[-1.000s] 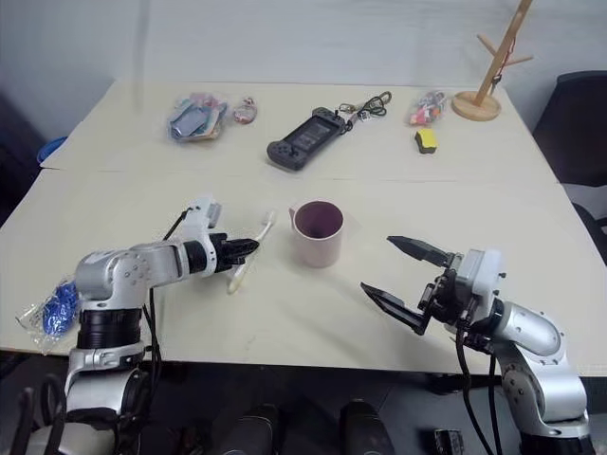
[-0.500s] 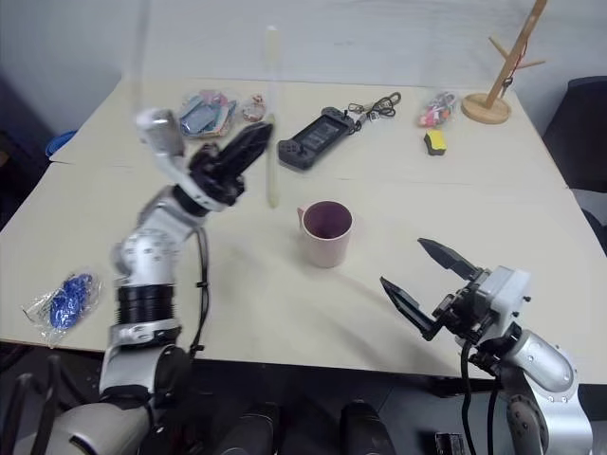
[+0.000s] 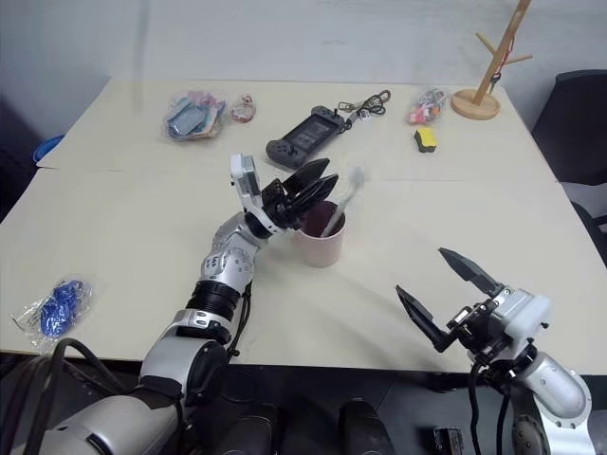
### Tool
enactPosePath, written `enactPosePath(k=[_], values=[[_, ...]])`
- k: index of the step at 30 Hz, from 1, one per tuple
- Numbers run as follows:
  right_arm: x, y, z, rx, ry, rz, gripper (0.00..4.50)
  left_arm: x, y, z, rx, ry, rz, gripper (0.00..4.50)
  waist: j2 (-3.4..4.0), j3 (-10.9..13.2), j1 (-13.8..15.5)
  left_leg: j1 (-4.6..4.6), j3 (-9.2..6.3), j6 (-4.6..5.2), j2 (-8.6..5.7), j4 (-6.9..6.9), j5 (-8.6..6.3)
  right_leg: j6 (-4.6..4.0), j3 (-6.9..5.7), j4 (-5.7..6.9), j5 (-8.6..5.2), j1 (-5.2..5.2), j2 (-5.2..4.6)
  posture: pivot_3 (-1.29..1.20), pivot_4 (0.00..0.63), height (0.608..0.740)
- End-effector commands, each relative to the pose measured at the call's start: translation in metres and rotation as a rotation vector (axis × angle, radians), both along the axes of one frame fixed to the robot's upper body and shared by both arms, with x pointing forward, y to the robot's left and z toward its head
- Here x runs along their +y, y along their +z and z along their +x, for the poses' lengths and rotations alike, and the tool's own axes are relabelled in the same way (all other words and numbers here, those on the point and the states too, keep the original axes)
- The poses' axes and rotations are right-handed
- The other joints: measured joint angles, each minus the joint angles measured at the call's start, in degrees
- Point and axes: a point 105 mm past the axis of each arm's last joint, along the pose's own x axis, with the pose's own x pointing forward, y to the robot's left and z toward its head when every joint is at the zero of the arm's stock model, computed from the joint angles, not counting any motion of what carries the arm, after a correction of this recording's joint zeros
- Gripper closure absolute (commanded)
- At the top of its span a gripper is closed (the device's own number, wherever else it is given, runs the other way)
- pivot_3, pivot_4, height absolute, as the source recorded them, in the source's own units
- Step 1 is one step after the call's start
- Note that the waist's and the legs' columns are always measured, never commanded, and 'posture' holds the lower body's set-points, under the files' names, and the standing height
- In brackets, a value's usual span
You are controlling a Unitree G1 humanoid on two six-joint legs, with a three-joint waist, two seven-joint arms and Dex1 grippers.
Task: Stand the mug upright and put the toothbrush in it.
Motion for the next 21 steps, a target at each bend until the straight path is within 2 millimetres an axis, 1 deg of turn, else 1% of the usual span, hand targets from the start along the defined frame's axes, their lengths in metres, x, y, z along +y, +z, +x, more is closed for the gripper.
enactPosePath(k=[1,3,4,6,10,12,13,15,17,19,21], values=[[-0.011,0.000,-0.004,-0.024,-0.014,-0.028,0.00,0.028,0.013,-0.014,-0.128,0.033,0.092,0.72,0.01,0.00,-0.76,0.01,0.00,0.00,0.01,-0.01,0.00,0.00,0.01,0.00,0.00,0.00,0.00,0.00,0.150,0.740],[-0.013,-0.004,-0.004,-0.012,-0.009,-0.030,0.00,0.045,0.012,-0.019,-0.129,0.075,0.141,0.16,0.03,-0.01,-0.92,0.09,0.00,0.00,0.07,-0.08,0.00,0.00,0.06,0.03,0.00,-0.01,0.03,0.00,0.150,0.740],[-0.014,-0.008,-0.003,0.004,0.004,-0.036,0.00,0.059,0.008,-0.021,-0.143,0.124,0.200,0.04,0.03,-0.01,-0.87,0.11,-0.02,-0.01,0.09,-0.10,0.00,0.00,0.06,0.04,0.00,-0.02,0.04,0.00,0.150,0.740],[-0.015,-0.016,-0.001,0.042,0.036,-0.044,0.00,0.090,-0.004,-0.027,-0.149,0.217,0.348,0.04,0.06,-0.03,-0.96,0.11,-0.05,-0.01,0.09,-0.10,0.00,0.00,0.07,0.04,0.00,-0.01,0.03,0.00,0.150,0.740],[-0.019,-0.024,0.003,0.086,0.101,-0.065,0.00,0.148,-0.033,-0.046,-0.073,0.371,0.597,0.04,0.16,0.00,-0.74,0.11,-0.15,-0.02,0.09,-0.13,0.00,-0.01,0.15,-0.01,0.00,-0.01,-0.01,0.00,0.150,0.740],[-0.021,-0.026,0.009,0.095,0.126,-0.091,0.00,0.176,-0.041,-0.061,-0.063,0.450,0.659,0.04,0.17,0.00,-0.53,0.08,-0.27,-0.02,0.05,-0.11,0.00,-0.01,0.21,-0.07,-0.01,0.04,-0.10,0.00,0.150,0.740],[-0.022,-0.027,0.013,0.100,0.143,-0.107,0.00,0.190,-0.048,-0.069,-0.027,0.493,0.702,0.04,0.17,0.00,-0.63,0.08,-0.32,-0.01,0.04,-0.08,0.00,-0.01,0.24,-0.10,0.00,0.08,-0.13,0.00,0.150,0.740],[-0.023,-0.027,0.019,0.102,0.162,-0.124,0.00,0.202,-0.057,-0.080,0.017,0.533,0.769,0.04,0.18,0.02,-0.37,0.07,-0.33,0.01,0.00,-0.09,-0.01,-0.01,0.26,-0.13,0.00,0.11,-0.18,0.00,0.150,0.740],[-0.024,-0.027,0.027,0.103,0.187,-0.149,0.00,0.220,-0.073,-0.093,0.063,0.577,0.854,0.04,0.22,0.02,-0.39,0.05,-0.41,0.01,0.03,-0.10,-0.02,-0.02,0.21,-0.17,0.00,0.12,-0.18,0.00,0.150,0.740],[-0.025,-0.028,0.033,0.105,0.198,-0.158,0.00,0.231,-0.080,-0.101,0.092,0.606,0.876,0.04,0.24,0.02,-0.40,0.06,-0.40,0.03,0.01,-0.12,-0.03,-0.02,0.21,-0.17,0.00,0.13,-0.20,0.00,0.150,0.740],[-0.025,-0.029,0.036,0.104,0.201,-0.156,0.00,0.235,-0.080,-0.103,0.095,0.625,0.880,0.04,0.24,0.02,-0.38,0.06,-0.42,0.04,0.02,-0.12,-0.03,-0.02,0.19,-0.17,-0.01,0.13,-0.19,0.00,0.150,0.740]])
